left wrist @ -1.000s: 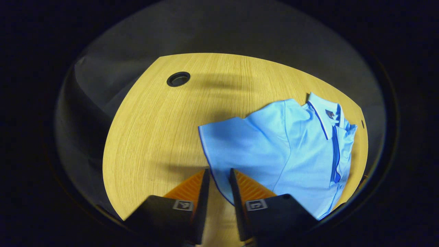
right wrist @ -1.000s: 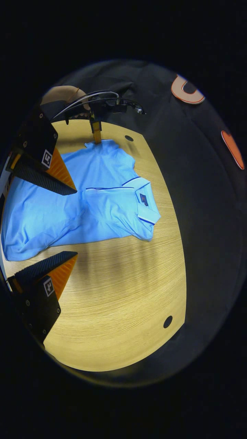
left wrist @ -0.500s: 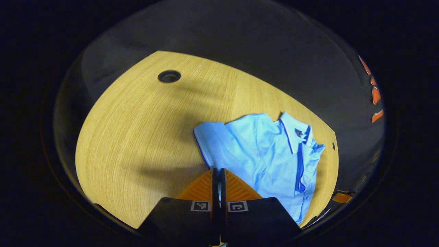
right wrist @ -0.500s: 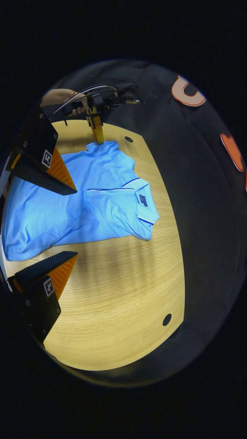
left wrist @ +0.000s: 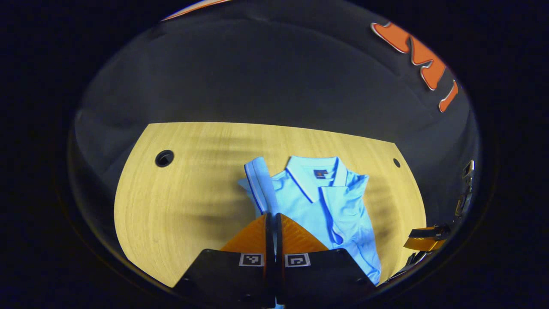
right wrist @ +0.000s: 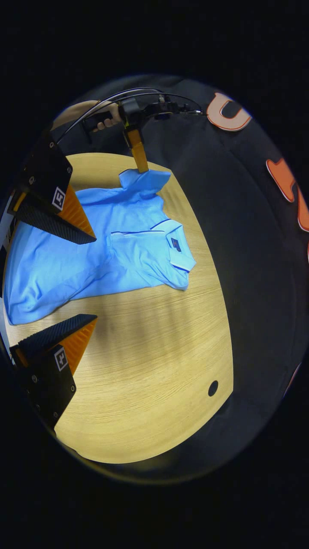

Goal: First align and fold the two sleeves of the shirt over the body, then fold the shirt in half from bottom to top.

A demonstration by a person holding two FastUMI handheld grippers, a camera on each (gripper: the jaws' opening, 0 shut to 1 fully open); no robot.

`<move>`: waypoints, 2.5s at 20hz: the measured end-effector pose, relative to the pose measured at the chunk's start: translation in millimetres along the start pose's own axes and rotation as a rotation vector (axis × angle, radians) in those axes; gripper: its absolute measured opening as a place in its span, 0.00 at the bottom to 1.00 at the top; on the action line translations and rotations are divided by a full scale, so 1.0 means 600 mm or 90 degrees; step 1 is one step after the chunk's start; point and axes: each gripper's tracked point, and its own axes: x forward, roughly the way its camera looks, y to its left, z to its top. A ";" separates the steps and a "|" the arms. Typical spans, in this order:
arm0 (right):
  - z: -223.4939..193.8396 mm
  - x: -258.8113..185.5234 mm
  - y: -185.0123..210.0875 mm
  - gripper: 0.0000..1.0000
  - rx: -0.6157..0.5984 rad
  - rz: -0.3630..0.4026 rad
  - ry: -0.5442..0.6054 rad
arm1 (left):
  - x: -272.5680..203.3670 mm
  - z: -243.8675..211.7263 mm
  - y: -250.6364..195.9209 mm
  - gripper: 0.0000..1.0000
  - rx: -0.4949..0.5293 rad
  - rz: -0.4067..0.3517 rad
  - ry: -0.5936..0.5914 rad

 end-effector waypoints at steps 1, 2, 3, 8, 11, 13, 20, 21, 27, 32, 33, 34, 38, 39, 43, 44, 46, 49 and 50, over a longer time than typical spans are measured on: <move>-0.002 -0.003 -0.006 0.99 0.006 0.000 0.000 | 0.008 -0.002 -0.024 0.04 0.000 -0.013 0.006; -0.004 -0.005 -0.010 0.99 0.010 0.001 -0.001 | 0.015 -0.004 -0.048 0.04 0.001 -0.025 0.011; -0.007 -0.004 -0.017 0.99 0.014 0.000 0.000 | 0.020 -0.008 -0.072 0.04 0.000 -0.037 0.018; -0.020 -0.018 -0.059 0.99 0.032 -0.005 0.003 | 0.042 -0.028 -0.196 0.04 0.027 -0.088 0.052; -0.025 -0.018 -0.067 0.99 0.045 -0.004 0.006 | 0.059 -0.043 -0.244 0.04 0.065 -0.087 0.075; -0.032 -0.013 -0.071 0.99 0.042 -0.009 0.010 | 0.065 -0.056 -0.267 0.11 0.074 -0.087 0.087; -0.048 -0.011 -0.076 0.99 0.021 -0.012 0.021 | 0.035 -0.085 -0.246 0.94 0.077 -0.029 0.080; -0.053 -0.011 -0.078 0.99 0.014 -0.014 0.023 | 0.027 -0.092 -0.234 0.95 0.070 -0.020 0.078; -0.113 -0.011 -0.055 0.99 -0.028 -0.015 0.062 | -0.033 -0.186 -0.128 1.00 0.031 0.037 0.094; -0.202 -0.009 -0.040 0.99 -0.059 -0.021 0.114 | -0.104 -0.337 -0.038 0.97 -0.003 0.082 0.159; -0.224 -0.012 -0.038 0.99 -0.063 -0.022 0.130 | -0.118 -0.368 -0.025 0.98 -0.004 0.090 0.173; -0.245 -0.014 -0.042 0.99 -0.071 -0.027 0.144 | -0.135 -0.398 -0.017 1.00 -0.011 0.090 0.185; -0.317 -0.030 -0.052 0.99 -0.092 -0.049 0.191 | -0.198 -0.512 -0.009 0.97 -0.032 0.093 0.232; -0.334 -0.039 -0.056 0.99 -0.098 -0.055 0.201 | -0.213 -0.536 -0.007 0.97 -0.025 0.096 0.243; -0.406 -0.059 -0.061 0.99 -0.120 -0.068 0.249 | -0.260 -0.617 -0.006 0.99 -0.010 0.089 0.283; -0.421 -0.061 -0.064 0.99 -0.130 -0.071 0.256 | -0.268 -0.629 -0.005 0.97 -0.007 0.093 0.289; -0.439 -0.063 -0.073 0.99 -0.143 -0.088 0.263 | -0.276 -0.646 0.001 0.97 -0.010 0.106 0.287; -0.458 -0.059 -0.076 0.99 -0.144 -0.100 0.272 | -0.274 -0.663 0.006 0.97 -0.026 0.116 0.292; -0.462 -0.056 -0.077 0.99 -0.147 -0.104 0.272 | -0.270 -0.665 0.010 0.97 -0.024 0.122 0.293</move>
